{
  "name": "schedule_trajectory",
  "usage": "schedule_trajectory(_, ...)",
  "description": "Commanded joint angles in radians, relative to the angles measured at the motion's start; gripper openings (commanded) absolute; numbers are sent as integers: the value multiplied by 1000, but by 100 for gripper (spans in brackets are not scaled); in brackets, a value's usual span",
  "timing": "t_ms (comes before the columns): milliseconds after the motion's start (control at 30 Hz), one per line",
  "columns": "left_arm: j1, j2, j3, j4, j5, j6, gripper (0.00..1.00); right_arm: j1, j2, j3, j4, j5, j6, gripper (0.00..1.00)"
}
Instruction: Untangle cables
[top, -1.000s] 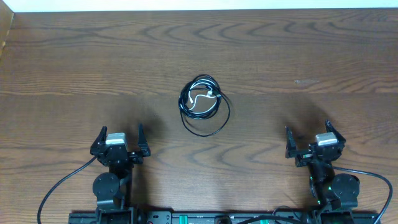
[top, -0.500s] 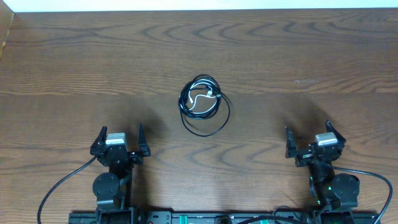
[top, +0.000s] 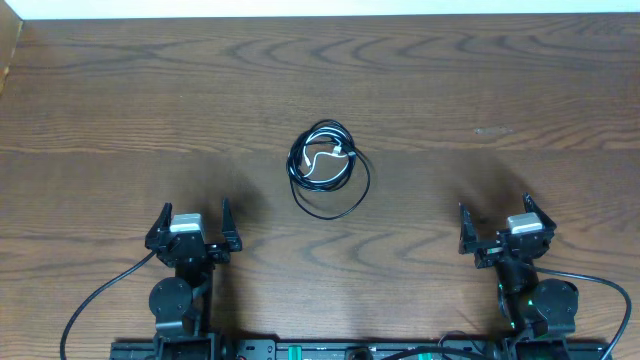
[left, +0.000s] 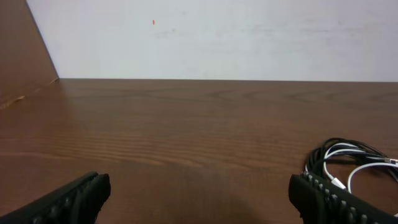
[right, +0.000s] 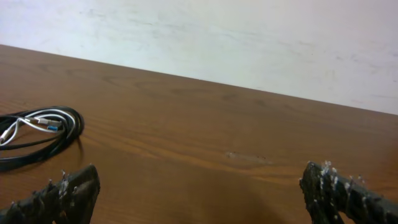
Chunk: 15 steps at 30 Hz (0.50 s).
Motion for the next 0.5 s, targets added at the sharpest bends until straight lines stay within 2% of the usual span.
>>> schedule_trajectory(0,5,-6,-9,-46,-5,13,97,-6,-6,-3,-2,11,-4,99)
schedule_trajectory(467,5,-6,-9,-46,-5,13,98,-6,-6,-3,4,7,-4,99)
